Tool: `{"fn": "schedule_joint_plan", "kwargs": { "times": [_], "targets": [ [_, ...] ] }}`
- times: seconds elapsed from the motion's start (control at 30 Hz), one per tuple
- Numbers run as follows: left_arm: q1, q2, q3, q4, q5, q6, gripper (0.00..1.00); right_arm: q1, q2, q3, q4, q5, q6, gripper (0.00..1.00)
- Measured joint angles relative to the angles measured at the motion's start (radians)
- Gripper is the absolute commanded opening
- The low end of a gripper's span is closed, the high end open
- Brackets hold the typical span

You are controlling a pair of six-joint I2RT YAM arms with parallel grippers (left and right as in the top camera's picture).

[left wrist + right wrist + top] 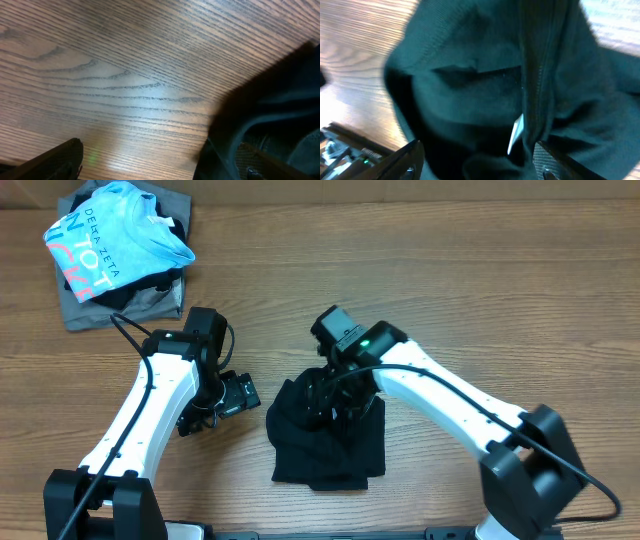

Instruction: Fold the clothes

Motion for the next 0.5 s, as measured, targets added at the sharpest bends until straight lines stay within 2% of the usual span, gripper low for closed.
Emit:
{"fn": "schedule_joint_plan", "kwargs": {
  "times": [0.13, 0.2, 0.37, 0.4, 0.5],
  "targets": [
    [0.000, 0.000, 0.000, 0.000, -0.007, 0.000, 1.00, 0.010, 0.046, -0.005, 0.004, 0.003, 0.034, 0.54],
    [0.000, 0.000, 0.000, 0.000, -0.009, 0.000, 1.00, 0.010, 0.055, -0.005, 0.005, 0.006, 0.041, 0.39],
    [0.000, 0.000, -0.001, -0.003, -0.016, 0.000, 1.00, 0.010, 0.062, -0.005, 0.005, 0.031, 0.076, 0.07],
    [0.000, 0.000, -0.001, -0.003, -0.017, 0.000, 1.00, 0.010, 0.062, -0.005, 0.005, 0.035, 0.082, 0.04],
    [0.000, 0.000, -0.002, -0.003, -0.020, 0.000, 1.00, 0.010, 0.062, -0.006, 0.005, 0.047, 0.097, 0.04]
  ]
}}
